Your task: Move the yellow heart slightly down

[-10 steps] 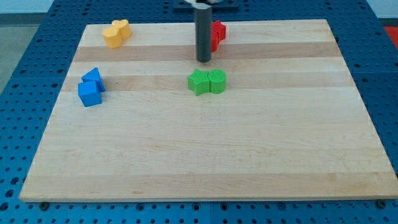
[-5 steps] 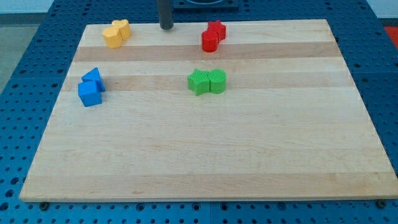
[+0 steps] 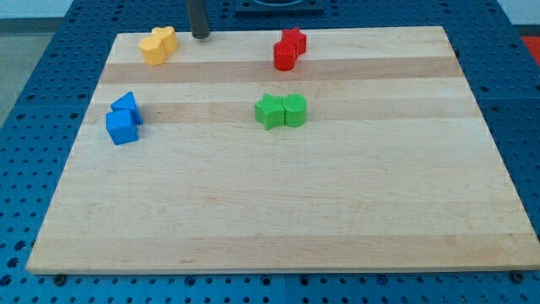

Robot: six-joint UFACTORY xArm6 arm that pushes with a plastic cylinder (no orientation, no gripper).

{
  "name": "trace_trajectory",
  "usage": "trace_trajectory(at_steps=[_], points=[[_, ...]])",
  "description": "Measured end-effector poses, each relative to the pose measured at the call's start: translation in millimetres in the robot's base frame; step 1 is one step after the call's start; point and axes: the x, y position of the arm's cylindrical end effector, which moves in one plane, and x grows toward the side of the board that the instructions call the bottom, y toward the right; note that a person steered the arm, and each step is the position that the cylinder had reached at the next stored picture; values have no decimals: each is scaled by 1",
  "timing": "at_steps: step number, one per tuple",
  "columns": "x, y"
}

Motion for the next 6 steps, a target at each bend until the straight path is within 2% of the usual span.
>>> trace_trajectory(at_steps=[3,5,6], points=[[10,4],[61,4],[95,-17]])
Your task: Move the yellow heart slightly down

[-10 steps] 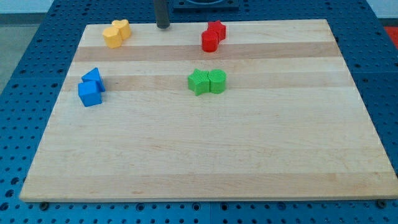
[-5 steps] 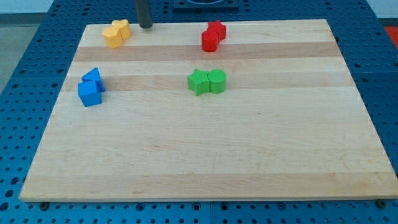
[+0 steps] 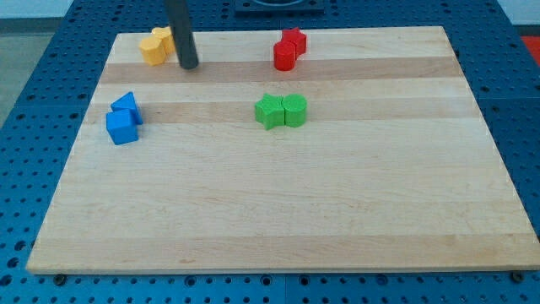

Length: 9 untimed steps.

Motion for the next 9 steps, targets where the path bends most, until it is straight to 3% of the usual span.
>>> trace_trajectory(at_steps=[1,2,3,5,6,9], points=[[18,-51],[10,-113],[-3,-138],[-78,-137],[-96,-126],[-96,-35]])
